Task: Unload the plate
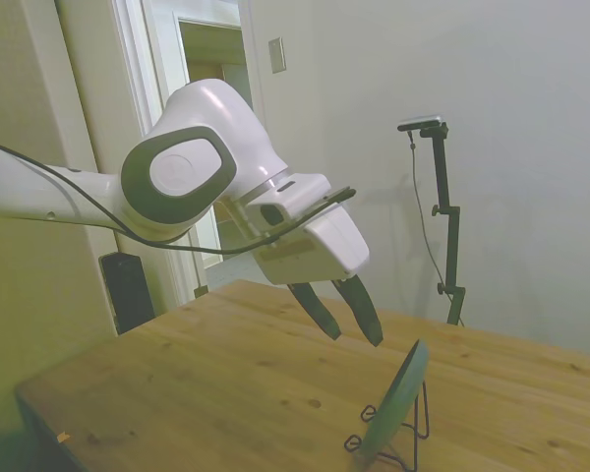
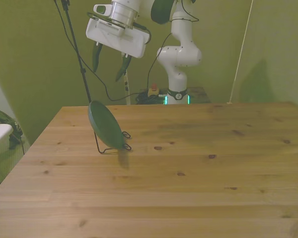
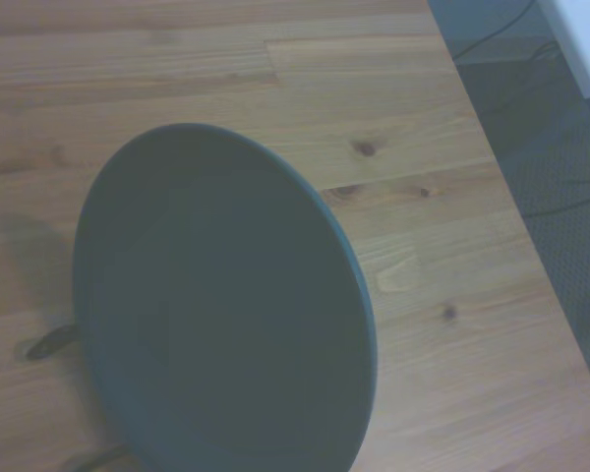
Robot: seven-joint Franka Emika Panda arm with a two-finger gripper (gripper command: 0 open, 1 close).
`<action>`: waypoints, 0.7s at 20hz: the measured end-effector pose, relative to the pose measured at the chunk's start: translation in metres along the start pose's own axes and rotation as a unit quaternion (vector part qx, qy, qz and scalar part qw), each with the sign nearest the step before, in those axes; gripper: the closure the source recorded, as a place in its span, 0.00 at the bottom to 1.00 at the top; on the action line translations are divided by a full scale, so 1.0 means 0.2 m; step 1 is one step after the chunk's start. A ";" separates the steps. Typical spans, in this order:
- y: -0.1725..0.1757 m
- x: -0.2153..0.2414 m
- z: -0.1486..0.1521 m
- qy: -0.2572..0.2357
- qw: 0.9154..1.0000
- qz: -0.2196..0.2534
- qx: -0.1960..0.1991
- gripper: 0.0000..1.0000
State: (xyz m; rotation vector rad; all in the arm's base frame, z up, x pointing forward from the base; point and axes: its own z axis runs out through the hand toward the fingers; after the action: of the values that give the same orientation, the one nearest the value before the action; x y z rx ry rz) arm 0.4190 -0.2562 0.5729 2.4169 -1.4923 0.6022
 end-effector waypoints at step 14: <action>-0.04 0.18 0.19 0.002 1.000 0.009 -0.002 0.00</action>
State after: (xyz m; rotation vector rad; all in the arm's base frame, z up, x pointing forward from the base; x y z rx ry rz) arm 0.4487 -0.2966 0.5570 2.4008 -1.5143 0.6070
